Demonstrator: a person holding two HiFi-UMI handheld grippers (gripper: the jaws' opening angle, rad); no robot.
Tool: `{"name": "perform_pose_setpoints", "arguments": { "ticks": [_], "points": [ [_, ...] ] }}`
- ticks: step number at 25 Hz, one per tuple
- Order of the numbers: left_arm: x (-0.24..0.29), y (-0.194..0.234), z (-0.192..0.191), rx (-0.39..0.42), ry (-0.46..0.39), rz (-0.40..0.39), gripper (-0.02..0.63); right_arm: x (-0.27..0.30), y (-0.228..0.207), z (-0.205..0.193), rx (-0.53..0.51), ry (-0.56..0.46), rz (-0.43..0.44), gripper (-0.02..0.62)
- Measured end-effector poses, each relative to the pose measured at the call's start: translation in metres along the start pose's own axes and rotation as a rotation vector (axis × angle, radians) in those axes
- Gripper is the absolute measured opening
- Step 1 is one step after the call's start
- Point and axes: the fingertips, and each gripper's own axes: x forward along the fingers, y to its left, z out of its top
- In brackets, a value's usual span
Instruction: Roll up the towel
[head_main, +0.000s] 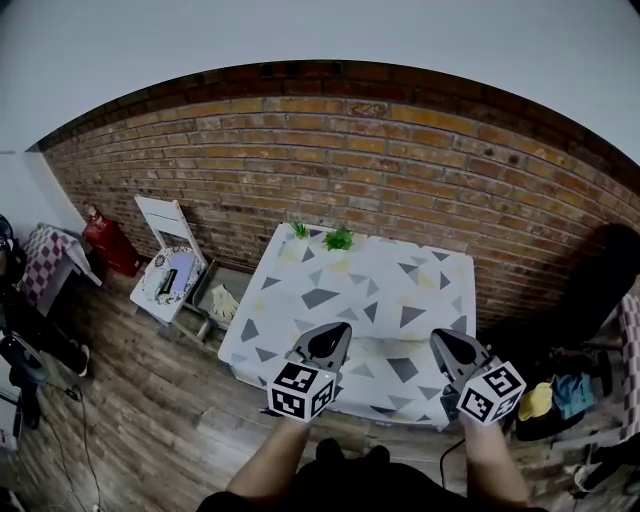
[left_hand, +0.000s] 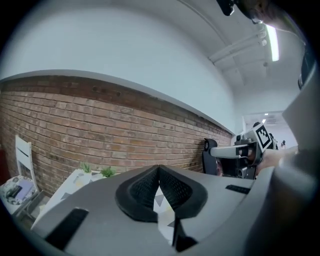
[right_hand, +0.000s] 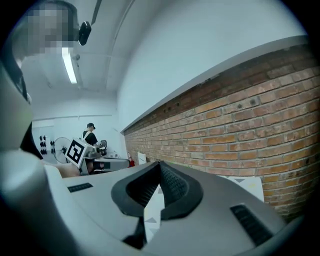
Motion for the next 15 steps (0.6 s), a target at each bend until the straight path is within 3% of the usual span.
{"name": "perform_pose_setpoints", "arguments": {
  "ticks": [7, 15],
  "points": [
    [0.018, -0.002, 0.006, 0.028, 0.001, 0.053, 0.018, -0.018, -0.036, 0.002, -0.025, -0.053, -0.052, 0.015],
    [0.024, 0.004, 0.007, 0.1, 0.027, 0.097, 0.018, -0.043, -0.069, -0.003, -0.062, -0.028, -0.111, 0.015]
  ]
}}
